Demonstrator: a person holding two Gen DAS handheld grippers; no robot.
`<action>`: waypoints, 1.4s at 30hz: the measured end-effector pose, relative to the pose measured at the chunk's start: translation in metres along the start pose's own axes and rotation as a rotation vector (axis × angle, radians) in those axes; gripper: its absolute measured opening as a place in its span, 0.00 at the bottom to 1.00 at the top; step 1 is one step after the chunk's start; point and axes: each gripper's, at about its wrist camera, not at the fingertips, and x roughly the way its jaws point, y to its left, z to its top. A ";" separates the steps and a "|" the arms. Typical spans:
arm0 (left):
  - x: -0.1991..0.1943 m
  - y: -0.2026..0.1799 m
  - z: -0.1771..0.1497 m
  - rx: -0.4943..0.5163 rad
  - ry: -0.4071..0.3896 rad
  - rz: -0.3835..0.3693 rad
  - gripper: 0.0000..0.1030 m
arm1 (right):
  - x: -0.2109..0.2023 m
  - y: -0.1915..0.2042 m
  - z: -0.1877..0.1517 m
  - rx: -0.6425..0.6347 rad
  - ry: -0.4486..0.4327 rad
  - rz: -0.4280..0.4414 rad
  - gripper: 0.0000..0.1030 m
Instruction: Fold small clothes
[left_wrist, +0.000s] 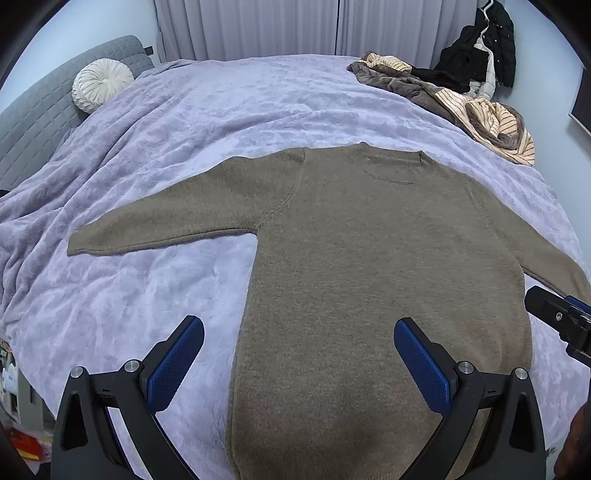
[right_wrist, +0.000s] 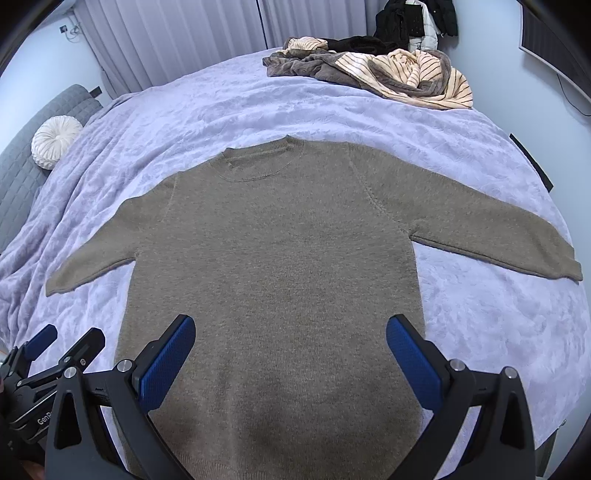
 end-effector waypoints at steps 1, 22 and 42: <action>0.003 0.001 0.001 -0.004 0.005 0.001 1.00 | 0.003 0.001 0.002 -0.002 0.002 -0.001 1.00; 0.040 0.006 0.014 -0.022 0.070 0.013 1.00 | 0.037 -0.001 0.019 -0.010 0.010 -0.038 1.00; 0.073 0.024 0.019 -0.045 0.092 -0.076 1.00 | 0.057 0.004 0.023 -0.002 0.014 -0.007 1.00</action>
